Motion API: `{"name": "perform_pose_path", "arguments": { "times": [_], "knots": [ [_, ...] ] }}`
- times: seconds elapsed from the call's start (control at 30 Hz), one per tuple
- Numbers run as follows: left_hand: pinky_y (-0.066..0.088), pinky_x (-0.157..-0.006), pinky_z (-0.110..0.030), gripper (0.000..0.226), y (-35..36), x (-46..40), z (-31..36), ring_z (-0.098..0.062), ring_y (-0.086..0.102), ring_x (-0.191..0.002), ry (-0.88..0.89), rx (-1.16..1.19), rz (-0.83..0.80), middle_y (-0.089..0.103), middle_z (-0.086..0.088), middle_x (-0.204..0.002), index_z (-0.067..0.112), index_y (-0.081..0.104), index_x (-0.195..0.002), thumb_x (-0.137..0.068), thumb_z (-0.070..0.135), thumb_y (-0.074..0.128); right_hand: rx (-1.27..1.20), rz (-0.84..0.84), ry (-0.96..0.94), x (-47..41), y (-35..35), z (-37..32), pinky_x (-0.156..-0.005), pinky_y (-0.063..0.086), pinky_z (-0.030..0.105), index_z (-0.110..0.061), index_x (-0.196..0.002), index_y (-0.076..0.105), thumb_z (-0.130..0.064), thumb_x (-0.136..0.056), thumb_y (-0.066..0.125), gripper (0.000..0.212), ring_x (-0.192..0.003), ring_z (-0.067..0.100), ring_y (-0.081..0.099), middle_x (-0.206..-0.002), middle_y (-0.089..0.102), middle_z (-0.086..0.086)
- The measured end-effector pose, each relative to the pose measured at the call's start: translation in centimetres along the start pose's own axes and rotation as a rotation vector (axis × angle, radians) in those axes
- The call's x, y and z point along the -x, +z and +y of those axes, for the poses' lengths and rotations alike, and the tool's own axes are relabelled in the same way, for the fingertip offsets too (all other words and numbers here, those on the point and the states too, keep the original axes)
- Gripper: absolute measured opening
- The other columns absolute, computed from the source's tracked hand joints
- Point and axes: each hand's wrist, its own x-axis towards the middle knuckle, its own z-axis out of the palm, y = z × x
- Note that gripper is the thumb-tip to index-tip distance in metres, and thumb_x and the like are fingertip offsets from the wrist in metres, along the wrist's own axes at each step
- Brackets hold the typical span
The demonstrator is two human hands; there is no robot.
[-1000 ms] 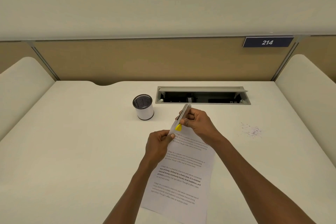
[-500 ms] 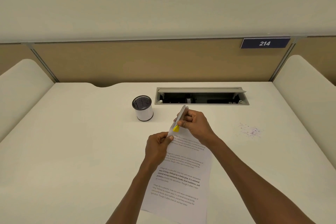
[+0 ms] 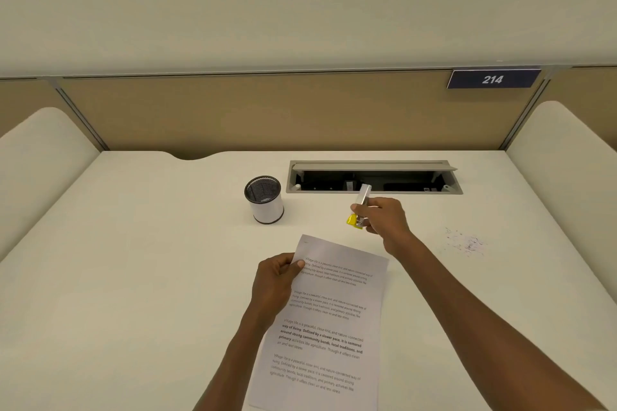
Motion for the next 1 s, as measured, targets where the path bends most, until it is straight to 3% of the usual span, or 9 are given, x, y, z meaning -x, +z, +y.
{"name": "perform_pose_path", "arguments": {
  "times": [0.13,0.2,0.27,0.4,0.7,0.83,1.0],
  "knots": [
    [0.059,-0.085,-0.054,0.015,-0.6,-0.5,-0.6,-0.023,0.077,-0.083,-0.03,0.03,0.007,0.08,0.0,-0.09,0.021,0.075,-0.105,-0.1,0.021,0.061,0.236,0.153,0.022,-2.7,0.0,0.8,-0.067,0.059,0.036,-0.009,-0.069,0.068,-0.026,-0.073,0.08,0.022,-0.058,0.017,0.062,-0.062,0.064,0.0],
    [0.059,-0.086,-0.055,0.015,-0.7,-0.8,-0.8,-0.023,0.077,-0.083,-0.042,0.031,0.008,0.08,0.0,-0.09,0.021,0.075,-0.105,-0.1,0.022,0.061,0.393,0.177,0.013,-3.6,0.4,1.1,-0.053,0.049,0.028,-0.006,-0.07,0.065,-0.027,-0.072,0.078,0.025,-0.053,0.014,0.06,-0.059,0.061,-0.001],
    [0.059,-0.086,-0.055,0.015,-0.8,-1.1,-0.9,-0.023,0.077,-0.084,-0.053,0.032,0.004,0.08,0.0,-0.091,0.022,0.075,-0.104,-0.1,0.022,0.061,0.519,0.171,0.002,-4.5,1.1,1.5,-0.052,0.042,0.024,-0.008,-0.075,0.061,-0.027,-0.069,0.076,0.025,-0.063,0.019,0.065,-0.066,0.064,0.002],
    [0.059,-0.086,-0.054,0.015,-1.0,-1.6,-1.3,-0.022,0.077,-0.083,-0.071,0.033,0.01,0.08,0.001,-0.091,0.022,0.075,-0.106,-0.1,0.022,0.061,0.695,0.095,-0.028,-5.6,3.2,2.3,-0.059,0.043,0.028,-0.011,-0.076,0.053,-0.02,-0.067,0.073,0.024,-0.077,0.028,0.064,-0.08,0.062,0.006],
    [0.059,-0.086,-0.054,0.015,-1.6,-2.0,-1.7,-0.022,0.077,-0.083,-0.104,0.052,0.038,0.08,0.0,-0.091,0.021,0.075,-0.105,-0.1,0.021,0.062,0.845,0.082,-0.052,-7.2,5.0,3.6,-0.067,0.041,0.028,-0.007,-0.097,0.062,-0.021,-0.076,0.072,0.027,-0.095,0.031,0.064,-0.102,0.066,0.011],
    [0.058,-0.087,-0.055,0.015,-1.7,-2.2,-2.1,-0.022,0.077,-0.084,-0.117,0.05,0.044,0.08,0.001,-0.092,0.023,0.075,-0.105,-0.099,0.024,0.062,0.85,0.089,-0.049,-7.5,5.4,3.9,-0.065,0.04,0.029,-0.008,-0.092,0.061,-0.023,-0.075,0.075,0.027,-0.093,0.031,0.064,-0.1,0.067,0.011],
    [0.058,-0.088,-0.056,0.015,-1.6,-2.1,-2.2,-0.024,0.077,-0.085,-0.107,0.07,0.045,0.08,0.0,-0.093,0.023,0.075,-0.106,-0.1,0.023,0.062,0.815,0.114,-0.046,-7.5,4.9,4.4,-0.064,0.041,0.03,-0.011,-0.079,0.052,-0.043,-0.078,0.071,0.037,-0.089,0.031,0.062,-0.089,0.065,0.008]
  ]
}}
